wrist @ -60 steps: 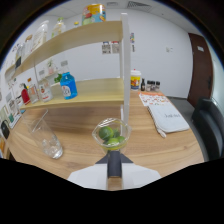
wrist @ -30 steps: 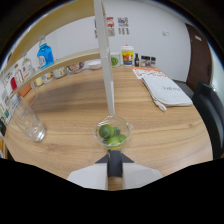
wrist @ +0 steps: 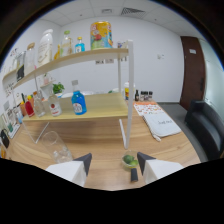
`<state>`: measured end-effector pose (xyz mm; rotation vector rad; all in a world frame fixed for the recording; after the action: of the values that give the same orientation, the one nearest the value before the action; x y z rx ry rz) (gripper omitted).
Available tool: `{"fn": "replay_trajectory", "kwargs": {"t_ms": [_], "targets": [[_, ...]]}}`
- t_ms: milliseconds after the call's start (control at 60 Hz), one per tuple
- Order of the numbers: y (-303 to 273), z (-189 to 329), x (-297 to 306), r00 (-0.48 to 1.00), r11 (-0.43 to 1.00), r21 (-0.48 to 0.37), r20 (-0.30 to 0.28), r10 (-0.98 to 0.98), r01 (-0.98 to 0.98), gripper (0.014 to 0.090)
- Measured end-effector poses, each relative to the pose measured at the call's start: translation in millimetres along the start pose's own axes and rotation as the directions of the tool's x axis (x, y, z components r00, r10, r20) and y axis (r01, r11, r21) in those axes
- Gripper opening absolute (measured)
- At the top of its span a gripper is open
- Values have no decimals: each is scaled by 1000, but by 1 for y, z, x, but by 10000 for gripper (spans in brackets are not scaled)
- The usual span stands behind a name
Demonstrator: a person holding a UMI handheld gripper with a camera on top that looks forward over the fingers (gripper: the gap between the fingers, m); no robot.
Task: Make me a cup of Mojito.
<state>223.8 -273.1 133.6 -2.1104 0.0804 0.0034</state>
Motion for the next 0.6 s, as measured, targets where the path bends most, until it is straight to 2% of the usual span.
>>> {"fn": "replay_trajectory", "kwargs": {"t_ms": [167,333,350,367,433,600], "targets": [[-21,-34,-78,999,996,91,35,-17,14,846],[4,-44,-135,998,998,53,52,-31,28,862],[7,-44,-139,998,999,46,53,-30,28,821],[10,-44,-144,998,999,41,54,-29,27,862],[16,-46,-157,998,999,23,56,-26,25,863],[-12,-43,-180,997,997,62,66,-41,37,865]]}}
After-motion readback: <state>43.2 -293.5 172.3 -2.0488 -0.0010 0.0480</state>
